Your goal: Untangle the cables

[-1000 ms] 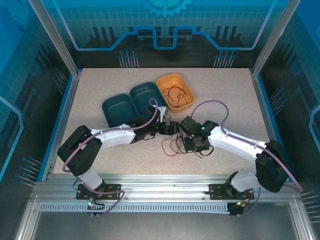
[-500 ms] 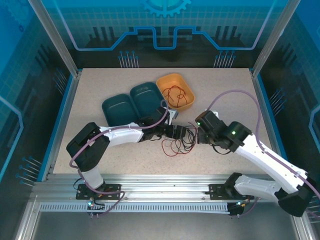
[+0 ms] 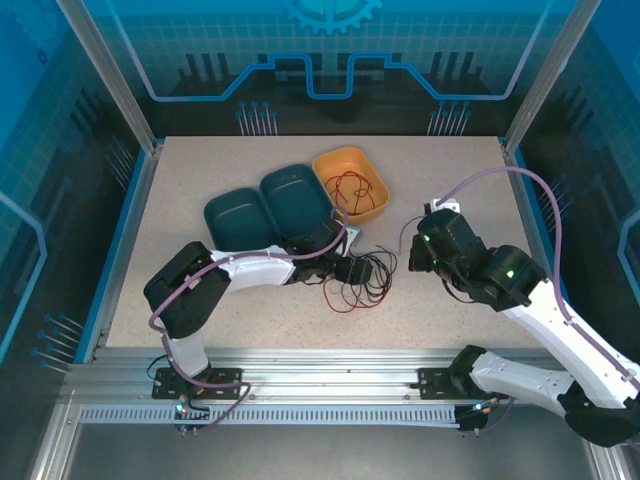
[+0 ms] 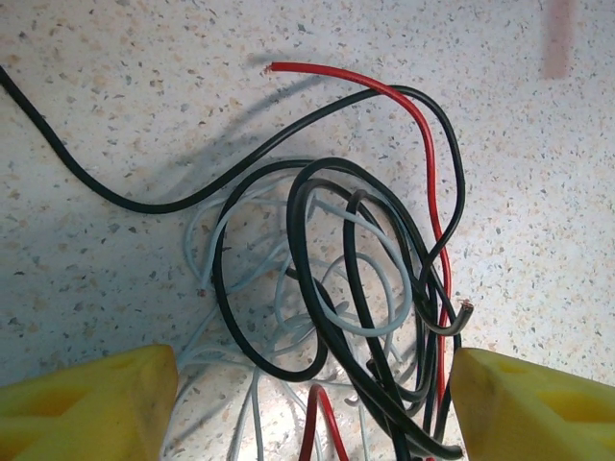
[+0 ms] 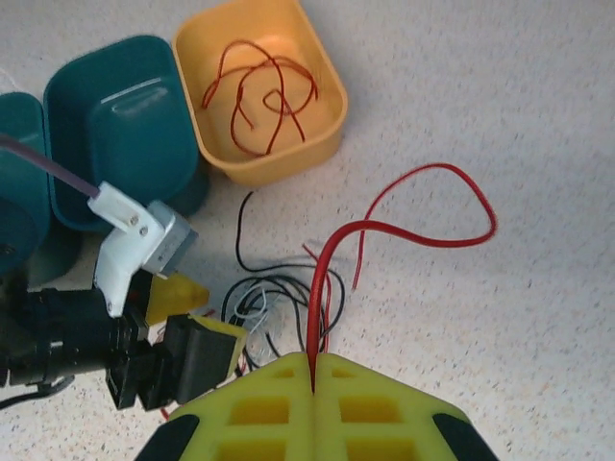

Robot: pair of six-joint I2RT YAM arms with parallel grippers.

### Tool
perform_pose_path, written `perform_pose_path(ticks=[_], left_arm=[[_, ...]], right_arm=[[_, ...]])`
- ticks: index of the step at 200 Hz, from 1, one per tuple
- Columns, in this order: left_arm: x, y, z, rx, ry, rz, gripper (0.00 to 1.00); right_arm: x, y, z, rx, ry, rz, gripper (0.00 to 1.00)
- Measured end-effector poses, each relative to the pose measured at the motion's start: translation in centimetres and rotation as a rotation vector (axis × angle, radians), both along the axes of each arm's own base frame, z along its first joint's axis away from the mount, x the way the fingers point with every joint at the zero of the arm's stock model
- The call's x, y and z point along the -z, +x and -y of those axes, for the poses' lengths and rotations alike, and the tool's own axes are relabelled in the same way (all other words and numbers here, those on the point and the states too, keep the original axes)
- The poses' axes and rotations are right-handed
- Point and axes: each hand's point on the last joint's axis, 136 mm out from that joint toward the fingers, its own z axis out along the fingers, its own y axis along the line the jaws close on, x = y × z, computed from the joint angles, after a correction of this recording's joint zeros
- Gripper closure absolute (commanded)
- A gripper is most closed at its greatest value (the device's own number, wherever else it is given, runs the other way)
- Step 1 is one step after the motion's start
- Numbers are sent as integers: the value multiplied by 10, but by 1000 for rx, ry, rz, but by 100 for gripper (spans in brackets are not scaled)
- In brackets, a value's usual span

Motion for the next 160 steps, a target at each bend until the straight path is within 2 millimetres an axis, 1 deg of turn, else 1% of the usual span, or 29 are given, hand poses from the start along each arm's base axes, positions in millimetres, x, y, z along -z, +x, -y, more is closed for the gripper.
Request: perform_pose_path(ticks=[39,58,78,98,107,124,160], left_arm=[[2,-1,-2,-3,5,-1,23],[-2,-2,-5,-11,3,10,20],[-17,-1,-9,-22,-16,44,17],[-35,-1,-14,-40,-39,89,13],[-44,-1,-17,-50,-46,111,10],[-58,-1,-25,-75,-61,149,1],[-84,0,-46,-143,-66,237,1]], right_arm=[[-27,10,-2,-25,-42,63,100],[-37,16,-6,-41,-66,85,100],[-44,28,-11,-53,-87,105,100],[-46,44,-18,-61,-105,112,100],[-47,52,-21,-65,-110,112,100],[-47,68,-28,-74,-110,113,100],[-48,105,-42,-99,-88,118,100]])
